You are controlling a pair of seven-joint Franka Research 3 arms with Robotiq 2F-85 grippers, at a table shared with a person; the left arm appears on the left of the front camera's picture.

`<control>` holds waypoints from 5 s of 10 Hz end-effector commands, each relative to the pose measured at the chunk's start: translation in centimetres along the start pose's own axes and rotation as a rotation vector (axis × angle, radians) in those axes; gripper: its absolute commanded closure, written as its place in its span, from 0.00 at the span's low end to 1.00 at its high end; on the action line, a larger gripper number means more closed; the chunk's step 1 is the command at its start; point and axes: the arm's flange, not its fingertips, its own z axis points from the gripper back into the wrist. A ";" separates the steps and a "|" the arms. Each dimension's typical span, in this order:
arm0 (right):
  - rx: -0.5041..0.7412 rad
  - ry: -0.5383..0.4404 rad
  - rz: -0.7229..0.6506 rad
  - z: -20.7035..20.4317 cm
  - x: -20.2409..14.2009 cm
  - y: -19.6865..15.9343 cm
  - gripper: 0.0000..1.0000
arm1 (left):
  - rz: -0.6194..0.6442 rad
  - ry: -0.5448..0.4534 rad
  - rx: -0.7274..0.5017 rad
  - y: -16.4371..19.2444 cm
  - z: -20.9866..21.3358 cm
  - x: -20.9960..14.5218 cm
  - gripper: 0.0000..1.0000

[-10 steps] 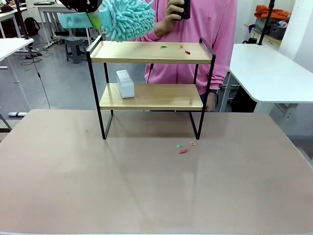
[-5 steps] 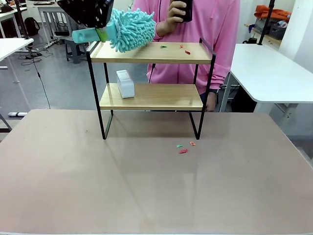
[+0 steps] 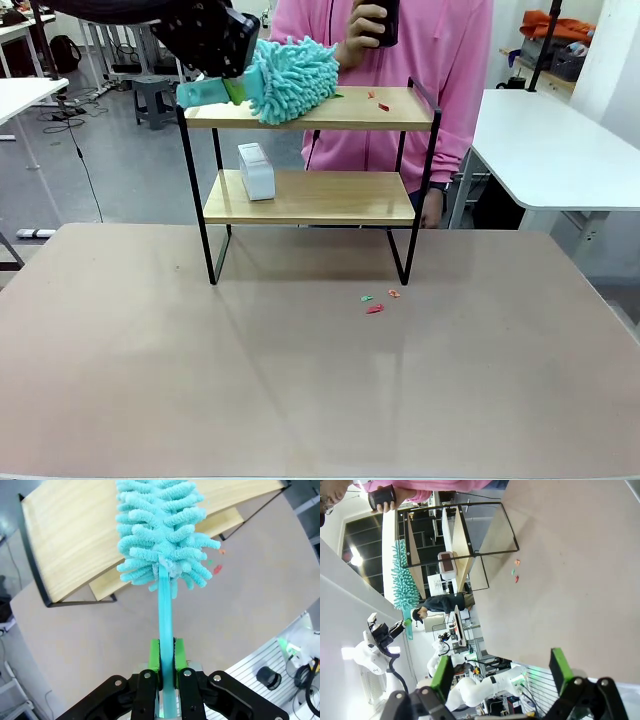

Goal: Clean the shelf.
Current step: Clean the remaining tier of the Shelf with the Duster once objects are removed, then hand the Duster back to the human.

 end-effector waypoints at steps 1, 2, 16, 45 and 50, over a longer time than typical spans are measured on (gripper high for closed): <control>0.003 0.001 0.025 0.0 -0.1 0.0 0.00 | -0.042 -0.010 -0.077 -0.2 0.2 0.5 0.88; 0.003 0.001 0.025 0.0 -0.1 0.0 0.00 | -0.062 -0.011 -0.090 -0.5 0.1 0.9 0.88; 0.003 0.001 0.025 0.0 -0.1 0.0 0.00 | -0.799 0.118 -0.481 7.1 5.1 -1.8 0.88; 0.003 0.001 0.025 0.0 -0.1 0.0 0.00 | 0.571 -0.068 -0.471 37.0 -0.7 -26.8 0.88; -0.002 0.001 0.000 -0.1 0.0 0.0 0.00 | 0.582 -0.062 -0.472 37.0 -0.7 -26.8 0.88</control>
